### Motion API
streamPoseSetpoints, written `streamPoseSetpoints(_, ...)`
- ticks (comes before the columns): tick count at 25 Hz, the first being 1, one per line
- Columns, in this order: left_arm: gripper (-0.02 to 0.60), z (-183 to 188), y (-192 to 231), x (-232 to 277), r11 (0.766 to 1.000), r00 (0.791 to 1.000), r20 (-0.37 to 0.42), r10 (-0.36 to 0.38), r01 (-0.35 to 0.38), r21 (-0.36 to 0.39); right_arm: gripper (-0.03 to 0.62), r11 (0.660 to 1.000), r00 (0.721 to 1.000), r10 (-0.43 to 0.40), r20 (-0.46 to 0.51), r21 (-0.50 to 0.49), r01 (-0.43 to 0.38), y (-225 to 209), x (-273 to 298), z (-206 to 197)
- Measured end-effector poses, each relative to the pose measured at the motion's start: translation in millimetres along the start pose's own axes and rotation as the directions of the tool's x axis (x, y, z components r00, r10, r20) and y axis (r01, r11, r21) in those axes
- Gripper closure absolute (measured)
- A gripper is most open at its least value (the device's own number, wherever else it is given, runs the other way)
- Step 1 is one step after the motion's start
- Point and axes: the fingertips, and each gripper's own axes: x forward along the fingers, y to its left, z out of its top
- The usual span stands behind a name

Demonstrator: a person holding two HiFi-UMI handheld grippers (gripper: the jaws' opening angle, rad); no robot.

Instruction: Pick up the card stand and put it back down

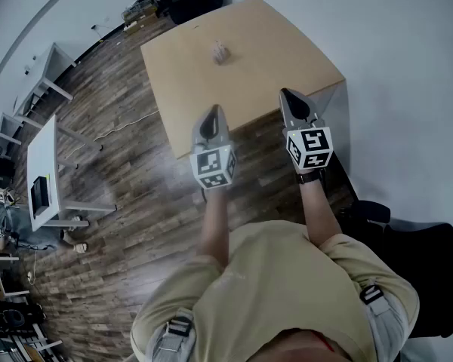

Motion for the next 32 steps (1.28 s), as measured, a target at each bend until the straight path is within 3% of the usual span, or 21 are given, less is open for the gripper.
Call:
streamPoseSetpoints(6, 0.578, -9.1, -37.4, 2.8, 1.0, 1.0, -0.011, -0.016, 0.016, -0.018, 0.589, 0.991, 0.998, -0.061, 0.004, -0.12, 0.061, -34.5, -33.6, 0.0)
streamPoseSetpoints(9, 0.578, -21.7, -51.6, 5.8, 0.999, 0.998, -0.044, -0.035, 0.034, -0.021, 0.589, 0.992, 0.996, -0.086, -0.031, -0.099, 0.083, -49.8, -40.3, -13.8)
streamPoseSetpoints(15, 0.578, -45.1, -44.2, 30.5, 0.998, 0.995, -0.086, -0.051, 0.047, -0.046, 0.589, 0.998, 0.995, -0.049, -0.09, -0.041, 0.046, -50.2, -16.6, -48.0)
streamPoseSetpoints(21, 0.578, -66.3, -20.3, 114.5, 0.994, 0.994, -0.073, -0.084, 0.078, -0.074, 0.589, 0.998, 0.991, -0.019, -0.136, -0.061, 0.011, -64.5, 53.1, -74.9)
streamPoseSetpoints(26, 0.578, -46.3, 7.5, 202.7, 0.989, 0.992, -0.029, -0.126, 0.124, -0.079, 0.589, 0.998, 0.992, -0.008, -0.124, -0.064, 0.0, -96.3, 139.7, -54.3)
streamPoseSetpoints(29, 0.578, -44.7, 34.4, 254.2, 0.994, 0.994, -0.041, -0.104, 0.103, -0.025, 0.589, 0.998, 0.992, 0.002, -0.124, -0.066, -0.011, -113.8, 198.4, -46.2)
streamPoseSetpoints(32, 0.578, -57.0, 69.9, 288.2, 0.997, 0.995, -0.071, -0.069, 0.066, -0.035, 0.589, 0.998, 0.987, 0.027, -0.16, -0.043, -0.035, -115.3, 251.6, -60.0)
